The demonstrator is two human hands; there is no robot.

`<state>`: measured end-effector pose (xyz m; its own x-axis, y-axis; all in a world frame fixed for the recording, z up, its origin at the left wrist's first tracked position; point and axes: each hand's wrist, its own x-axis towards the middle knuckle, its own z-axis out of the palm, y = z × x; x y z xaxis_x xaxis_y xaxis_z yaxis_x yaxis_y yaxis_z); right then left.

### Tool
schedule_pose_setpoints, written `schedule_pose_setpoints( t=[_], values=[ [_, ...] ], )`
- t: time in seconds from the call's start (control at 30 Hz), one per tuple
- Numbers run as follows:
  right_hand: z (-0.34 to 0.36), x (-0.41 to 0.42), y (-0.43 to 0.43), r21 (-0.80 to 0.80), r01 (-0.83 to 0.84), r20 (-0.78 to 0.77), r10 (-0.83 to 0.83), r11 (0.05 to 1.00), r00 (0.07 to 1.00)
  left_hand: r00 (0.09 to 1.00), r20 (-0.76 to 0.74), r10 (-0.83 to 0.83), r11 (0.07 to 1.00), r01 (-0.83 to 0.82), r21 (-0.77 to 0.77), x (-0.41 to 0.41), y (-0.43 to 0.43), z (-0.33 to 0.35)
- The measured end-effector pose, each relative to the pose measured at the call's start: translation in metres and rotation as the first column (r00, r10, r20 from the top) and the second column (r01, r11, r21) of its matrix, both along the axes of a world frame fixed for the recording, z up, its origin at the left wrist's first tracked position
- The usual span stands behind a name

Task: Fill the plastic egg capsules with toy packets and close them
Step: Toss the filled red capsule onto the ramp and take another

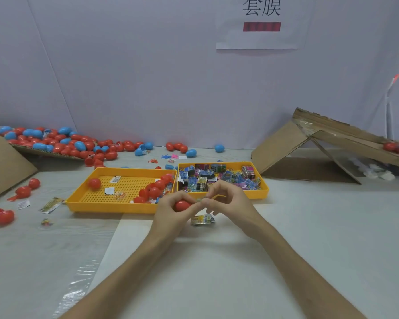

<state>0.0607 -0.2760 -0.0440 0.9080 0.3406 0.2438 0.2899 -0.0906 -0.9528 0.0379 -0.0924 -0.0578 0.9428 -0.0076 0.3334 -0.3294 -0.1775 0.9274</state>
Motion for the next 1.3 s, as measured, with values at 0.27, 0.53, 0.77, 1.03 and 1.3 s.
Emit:
schedule_pose_setpoints(
  t=[0.27, 0.53, 0.77, 1.03, 1.3],
  values=[
    [-0.003, 0.003, 0.001, 0.048, 0.044, -0.028, -0.042, 0.998, 0.999, 0.968, 0.238, 0.079, 0.978, -0.122, 0.172, -0.005, -0.010, -0.012],
    [0.006, 0.006, -0.010, 0.077, 0.178, -0.051, -0.174, 0.981, 0.983, 0.998, -0.066, -0.016, 0.999, 0.014, -0.034, 0.000, -0.009, -0.006],
    [0.000, 0.006, -0.002, 0.139, 0.130, -0.140, -0.110, 0.982, 0.984, 0.982, -0.164, -0.089, 0.995, 0.082, -0.051, 0.001, -0.002, 0.000],
    [-0.008, 0.001, 0.013, 0.140, 0.031, -0.139, -0.012, 0.990, 0.990, 0.972, -0.173, -0.156, 0.983, 0.137, -0.120, 0.001, 0.003, 0.000],
    [-0.005, -0.002, 0.015, 0.095, 0.007, -0.107, 0.003, 0.995, 0.994, 0.985, -0.161, -0.055, 0.990, 0.034, -0.134, 0.000, 0.002, 0.004]
  ],
)
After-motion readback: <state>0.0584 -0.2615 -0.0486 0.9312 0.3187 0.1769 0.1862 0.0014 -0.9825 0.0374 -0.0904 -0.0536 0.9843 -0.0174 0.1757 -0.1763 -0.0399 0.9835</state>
